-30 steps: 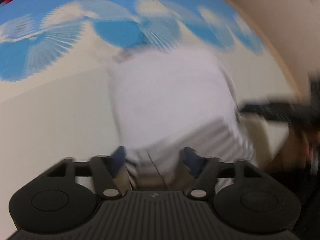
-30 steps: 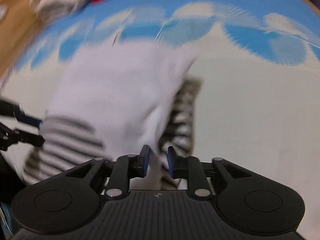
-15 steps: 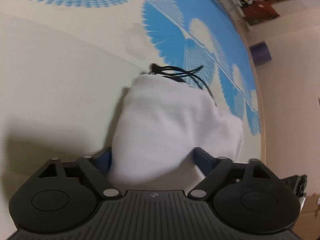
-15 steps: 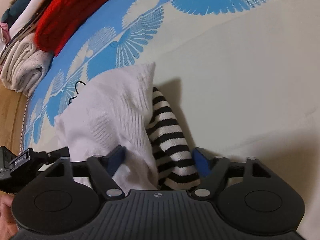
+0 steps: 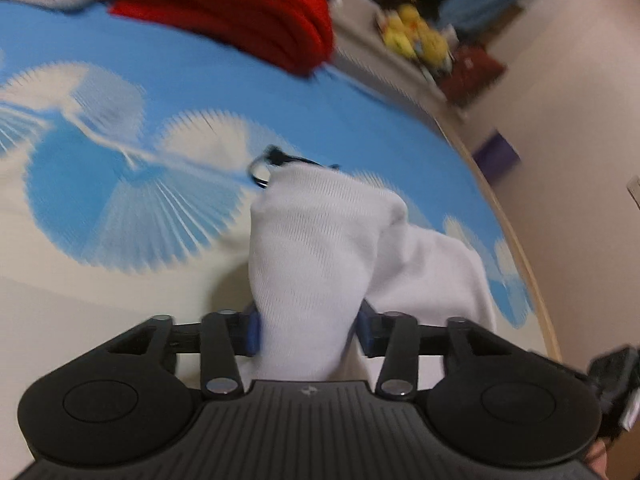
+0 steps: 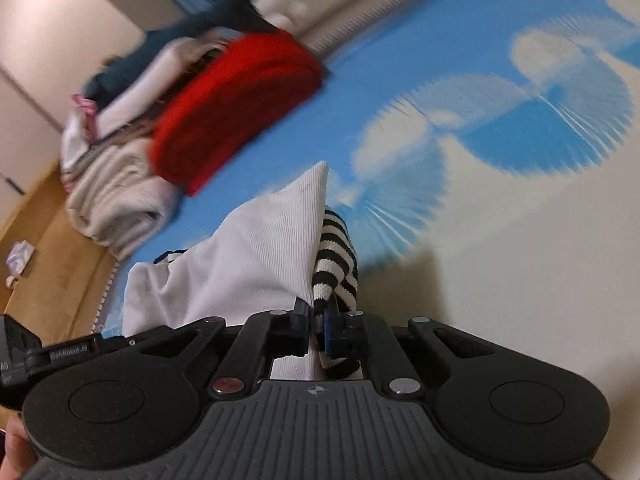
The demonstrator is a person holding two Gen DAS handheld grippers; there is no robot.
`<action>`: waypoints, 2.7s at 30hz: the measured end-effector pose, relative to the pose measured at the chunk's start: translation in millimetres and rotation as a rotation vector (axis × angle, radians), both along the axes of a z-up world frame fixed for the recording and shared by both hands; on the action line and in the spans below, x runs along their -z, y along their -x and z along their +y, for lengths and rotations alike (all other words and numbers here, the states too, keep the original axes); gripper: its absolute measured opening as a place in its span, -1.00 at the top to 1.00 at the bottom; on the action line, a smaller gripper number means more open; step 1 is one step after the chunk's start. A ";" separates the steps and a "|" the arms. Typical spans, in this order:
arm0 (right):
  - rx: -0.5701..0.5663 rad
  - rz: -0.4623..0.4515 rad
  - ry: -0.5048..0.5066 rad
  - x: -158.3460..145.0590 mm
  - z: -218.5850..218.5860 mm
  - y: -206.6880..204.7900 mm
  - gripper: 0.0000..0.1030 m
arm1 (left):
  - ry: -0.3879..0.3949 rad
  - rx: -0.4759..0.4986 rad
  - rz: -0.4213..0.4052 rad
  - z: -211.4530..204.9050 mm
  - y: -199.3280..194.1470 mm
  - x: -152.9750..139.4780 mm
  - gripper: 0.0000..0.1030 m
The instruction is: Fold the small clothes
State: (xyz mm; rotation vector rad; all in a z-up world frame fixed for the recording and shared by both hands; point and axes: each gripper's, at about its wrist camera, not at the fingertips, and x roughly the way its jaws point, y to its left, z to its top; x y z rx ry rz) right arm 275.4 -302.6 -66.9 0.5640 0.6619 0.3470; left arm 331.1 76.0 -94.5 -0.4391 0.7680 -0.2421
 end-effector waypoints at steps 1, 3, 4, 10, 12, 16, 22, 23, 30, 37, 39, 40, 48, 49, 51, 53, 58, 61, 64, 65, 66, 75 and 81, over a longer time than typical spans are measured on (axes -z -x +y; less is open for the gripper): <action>0.004 -0.008 0.011 -0.6 6.4 -5.2 0.89 | -0.033 -0.037 -0.015 6.6 -0.1 -3.1 -0.11; 0.027 0.022 0.045 5.4 17.5 -18.5 0.89 | -0.078 -0.048 -0.007 10.9 1.3 -4.1 -0.09; 0.046 0.052 0.069 10.4 21.0 -25.6 0.89 | -0.075 -0.006 0.013 10.0 2.8 -2.6 -0.09; 0.113 0.147 0.220 33.0 30.0 -52.8 0.89 | -0.271 0.216 0.133 -23.7 12.2 29.3 -0.09; 0.115 0.171 0.212 35.1 28.5 -51.6 0.76 | -0.405 0.204 0.193 -28.1 13.2 45.5 -0.31; 0.099 0.162 0.187 24.3 21.9 -36.3 0.24 | -0.280 0.133 0.207 -2.7 21.1 30.8 -0.25; -0.151 0.215 0.243 29.8 36.8 -25.0 -0.03 | -0.351 0.209 0.237 -18.7 21.9 41.5 -0.35; -0.178 0.263 0.324 40.4 43.3 -24.9 -0.03 | -0.402 0.202 0.253 -22.5 21.4 52.6 -0.52; -0.093 0.266 0.540 33.1 40.9 0.4 -0.03 | -0.454 0.087 0.158 -23.0 49.4 20.4 -0.66; 0.052 -0.104 0.555 -52.9 36.2 91.9 -0.17 | -0.519 -0.006 -0.147 -36.7 143.3 -52.7 -0.80; 0.082 -0.177 0.536 -68.1 37.4 127.0 -0.41 | -0.525 -0.043 -0.227 -44.8 181.5 -63.2 -0.95; 0.095 -0.202 0.532 -72.6 38.2 141.9 -0.46 | -0.507 -0.050 -0.251 -48.8 200.4 -65.5 -0.95; 0.087 -0.193 0.520 -47.3 57.5 232.2 -0.58 | -0.418 -0.086 -0.185 -82.4 280.2 -21.9 -0.99; 0.077 -0.188 0.526 -44.9 61.2 236.1 -0.58 | -0.439 -0.104 -0.115 -86.8 278.1 -11.0 -0.99; 0.081 -0.199 0.561 -43.3 70.0 240.8 -0.58 | -0.430 -0.142 -0.013 -89.0 269.9 -2.8 -0.99; 0.069 -0.207 0.599 -40.5 78.5 242.6 -0.58 | -0.415 -0.148 -0.036 -88.9 267.2 -5.2 -0.99; 0.041 -0.194 0.609 -33.8 90.3 240.9 -0.58 | -0.432 -0.146 -0.025 -89.3 259.5 -2.6 -0.99; 0.025 -0.199 0.624 -30.4 95.5 238.8 -0.58 | -0.425 -0.152 -0.031 -89.4 260.2 -3.2 -0.99; 0.009 -0.207 0.632 -28.0 101.7 237.9 -0.58 | -0.430 -0.144 -0.045 -88.8 258.4 0.1 -0.99; 0.005 -0.206 0.633 -26.8 103.0 237.3 -0.58 | -0.428 -0.141 -0.046 -89.0 257.9 0.8 -0.99; -0.002 -0.200 0.636 -25.3 104.6 236.1 -0.58 | -0.428 -0.140 -0.047 -89.1 257.0 1.4 -0.99; -0.026 -0.194 0.624 -23.6 119.2 226.8 -0.59 | -0.434 -0.152 -0.056 -87.7 251.4 1.9 -0.98; -0.032 -0.182 0.605 -23.7 119.2 224.1 -0.59 | -0.434 -0.149 -0.051 -86.1 248.3 3.1 -0.98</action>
